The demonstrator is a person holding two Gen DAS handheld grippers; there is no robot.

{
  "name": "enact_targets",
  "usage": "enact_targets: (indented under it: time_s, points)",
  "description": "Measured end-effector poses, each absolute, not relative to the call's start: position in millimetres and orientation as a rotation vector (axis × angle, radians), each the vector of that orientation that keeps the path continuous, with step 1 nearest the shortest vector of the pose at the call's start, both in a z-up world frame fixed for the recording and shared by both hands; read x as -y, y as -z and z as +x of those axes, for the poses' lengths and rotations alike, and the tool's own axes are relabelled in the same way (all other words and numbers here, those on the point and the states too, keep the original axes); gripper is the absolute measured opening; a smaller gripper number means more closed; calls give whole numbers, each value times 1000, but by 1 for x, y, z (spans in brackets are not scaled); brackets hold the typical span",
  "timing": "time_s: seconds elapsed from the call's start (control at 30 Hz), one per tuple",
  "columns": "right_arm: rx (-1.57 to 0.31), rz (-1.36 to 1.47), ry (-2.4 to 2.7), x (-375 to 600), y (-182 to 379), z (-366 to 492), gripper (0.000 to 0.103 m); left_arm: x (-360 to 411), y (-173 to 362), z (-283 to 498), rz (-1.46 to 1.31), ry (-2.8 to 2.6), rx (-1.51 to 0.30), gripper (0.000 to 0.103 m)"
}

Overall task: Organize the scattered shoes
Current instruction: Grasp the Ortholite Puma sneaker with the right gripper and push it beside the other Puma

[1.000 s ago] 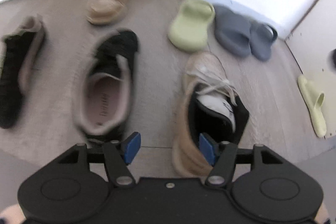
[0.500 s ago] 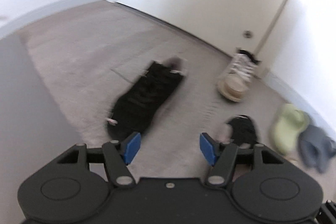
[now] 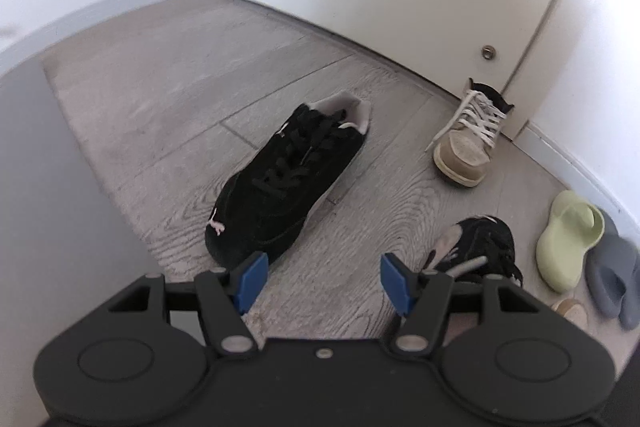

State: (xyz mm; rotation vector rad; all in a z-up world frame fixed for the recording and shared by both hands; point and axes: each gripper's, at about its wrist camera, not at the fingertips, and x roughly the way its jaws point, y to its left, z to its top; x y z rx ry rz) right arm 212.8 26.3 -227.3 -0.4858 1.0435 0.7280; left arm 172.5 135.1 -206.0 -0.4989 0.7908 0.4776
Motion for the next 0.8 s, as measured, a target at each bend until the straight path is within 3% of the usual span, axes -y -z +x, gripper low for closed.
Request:
enact_targets:
  time_s: [0.17, 0.23, 0.27, 0.33, 0.4, 0.6, 0.8]
  points:
    - [-929, -405, -842, -54, 239, 234, 10, -148, 214, 185, -527, -540, -770, 63]
    - [-917, -417, -887, -56, 240, 240, 16, -152, 217, 191, -532, -567, -759, 63]
    - [-932, -429, -918, -51, 235, 244, 23, -154, 219, 194, -533, -579, -755, 63]
    - [-909, -467, -956, -32, 220, 249, 64, -153, 222, 202, -527, -600, -761, 63]
    - [-837, -532, -967, -12, 206, 251, 89, -153, 227, 205, -563, -592, -779, 63]
    - [-571, -790, -981, 22, 198, 279, 91, -151, 232, 209, -588, -598, -795, 63]
    - [-665, -834, -1269, 5, 221, 335, 91, -150, 233, 210, -584, -606, -783, 63]
